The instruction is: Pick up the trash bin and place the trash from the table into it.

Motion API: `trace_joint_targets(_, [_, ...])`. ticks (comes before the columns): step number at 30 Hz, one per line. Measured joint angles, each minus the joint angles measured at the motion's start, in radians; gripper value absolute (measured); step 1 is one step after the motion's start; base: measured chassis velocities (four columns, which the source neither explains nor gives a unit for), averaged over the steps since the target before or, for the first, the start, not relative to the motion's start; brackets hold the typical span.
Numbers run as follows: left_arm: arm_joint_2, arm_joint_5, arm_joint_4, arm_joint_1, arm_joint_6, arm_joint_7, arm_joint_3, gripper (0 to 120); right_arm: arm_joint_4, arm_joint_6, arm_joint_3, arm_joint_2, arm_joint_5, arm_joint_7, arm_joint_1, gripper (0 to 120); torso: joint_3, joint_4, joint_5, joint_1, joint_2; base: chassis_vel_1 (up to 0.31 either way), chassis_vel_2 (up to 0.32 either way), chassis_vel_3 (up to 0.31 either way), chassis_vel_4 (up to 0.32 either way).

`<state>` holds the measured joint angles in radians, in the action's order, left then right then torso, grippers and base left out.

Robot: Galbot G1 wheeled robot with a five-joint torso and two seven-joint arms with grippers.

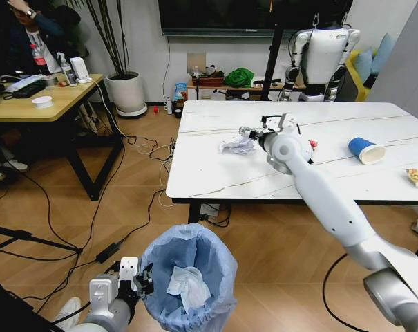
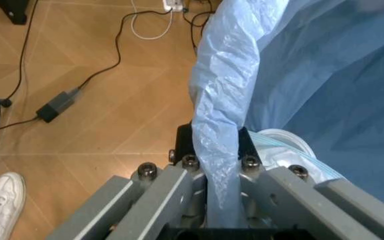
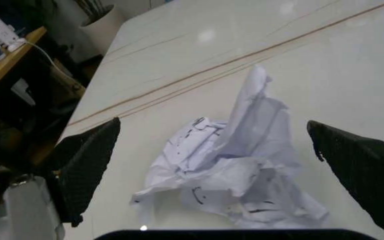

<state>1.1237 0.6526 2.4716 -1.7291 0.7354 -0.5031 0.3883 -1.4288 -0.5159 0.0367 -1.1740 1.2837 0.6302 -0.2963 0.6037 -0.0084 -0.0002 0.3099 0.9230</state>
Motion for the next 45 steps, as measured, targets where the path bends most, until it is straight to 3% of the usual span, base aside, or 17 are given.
trace_joint_targets(6, [0.000, 0.002, 0.005, 0.001, 0.000, 0.002, 0.004, 0, 0.038, -0.002, 0.019, -0.038, -0.009, 0.013, 0.015, 100, 0.000, 0.0003, 0.0001, 0.000, 0.000, 0.000, 0.000, 0.000, 0.000])
trace_joint_targets(24, [-0.004, 0.005, 0.008, 0.004, 0.000, 0.010, 0.012, 0, 0.085, -0.002, 0.028, -0.035, -0.077, -0.018, -0.013, 96, 0.000, -0.0001, 0.0001, 0.000, 0.000, 0.000, 0.000, 0.000, 0.000])
trace_joint_targets(28, [-0.004, 0.005, 0.008, 0.004, 0.000, 0.012, 0.013, 0, 0.086, 0.000, 0.031, -0.038, -0.080, -0.025, -0.013, 85, 0.000, 0.0001, 0.0001, 0.000, 0.000, 0.000, 0.000, 0.000, 0.000])
trace_joint_targets(35, [-0.002, -0.001, 0.007, 0.004, 0.000, 0.015, 0.013, 0, 0.095, 0.004, 0.035, -0.041, -0.096, -0.031, -0.016, 55, 0.000, 0.0000, 0.0001, 0.000, 0.000, 0.000, 0.000, 0.000, 0.000])
trace_joint_targets(37, [-0.002, -0.001, 0.007, 0.004, 0.000, 0.015, 0.013, 0, 0.095, 0.005, 0.035, -0.040, -0.097, -0.032, -0.017, 53, 0.000, 0.0000, 0.0001, 0.000, 0.000, 0.000, 0.000, 0.000, 0.000])
trace_joint_targets(40, [-0.002, -0.001, 0.006, 0.005, 0.000, 0.015, 0.013, 0, 0.095, 0.009, 0.036, -0.038, -0.100, -0.032, -0.019, 36, 0.000, -0.0001, 0.0002, 0.000, 0.000, 0.000, 0.000, 0.000, 0.000])
trace_joint_targets(45, [-0.002, -0.001, 0.006, 0.006, 0.000, 0.016, 0.013, 0, 0.091, 0.014, 0.037, -0.035, -0.102, -0.032, -0.024, 19, 0.000, 0.0000, 0.0002, 0.000, 0.000, 0.000, 0.000, 0.000, 0.000])
